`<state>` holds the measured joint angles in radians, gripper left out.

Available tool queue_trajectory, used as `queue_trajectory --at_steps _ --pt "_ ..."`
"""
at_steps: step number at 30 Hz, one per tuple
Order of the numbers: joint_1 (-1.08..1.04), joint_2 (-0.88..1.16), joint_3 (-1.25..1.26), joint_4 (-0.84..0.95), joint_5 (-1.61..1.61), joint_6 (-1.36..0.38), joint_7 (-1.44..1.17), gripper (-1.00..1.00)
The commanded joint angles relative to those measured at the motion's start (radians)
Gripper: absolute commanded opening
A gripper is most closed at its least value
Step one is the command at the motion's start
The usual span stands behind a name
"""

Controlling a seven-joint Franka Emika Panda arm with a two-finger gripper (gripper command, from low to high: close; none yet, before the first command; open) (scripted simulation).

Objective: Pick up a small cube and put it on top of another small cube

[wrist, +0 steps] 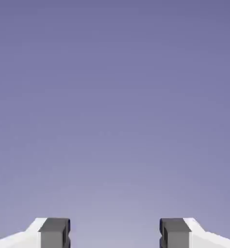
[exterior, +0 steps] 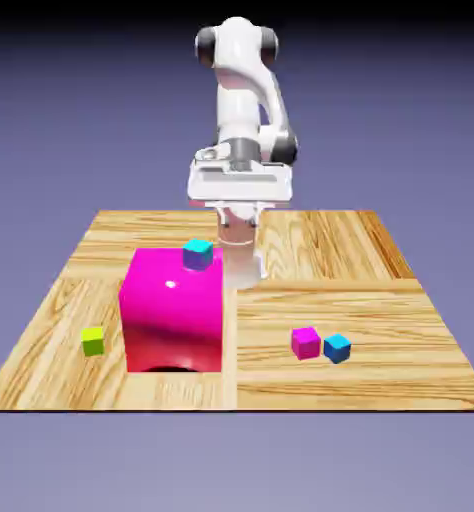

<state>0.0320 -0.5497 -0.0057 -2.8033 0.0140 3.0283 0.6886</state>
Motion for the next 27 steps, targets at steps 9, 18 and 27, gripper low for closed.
queue_trajectory --at_steps 9,18,27 --pt "0.149 0.151 -0.042 0.050 0.105 -0.065 -0.391 0.00" --pt "0.298 0.303 -0.085 0.100 0.210 -0.130 -0.783 0.00" --pt "0.448 0.454 -0.127 0.149 0.315 -0.195 -1.174 0.00"
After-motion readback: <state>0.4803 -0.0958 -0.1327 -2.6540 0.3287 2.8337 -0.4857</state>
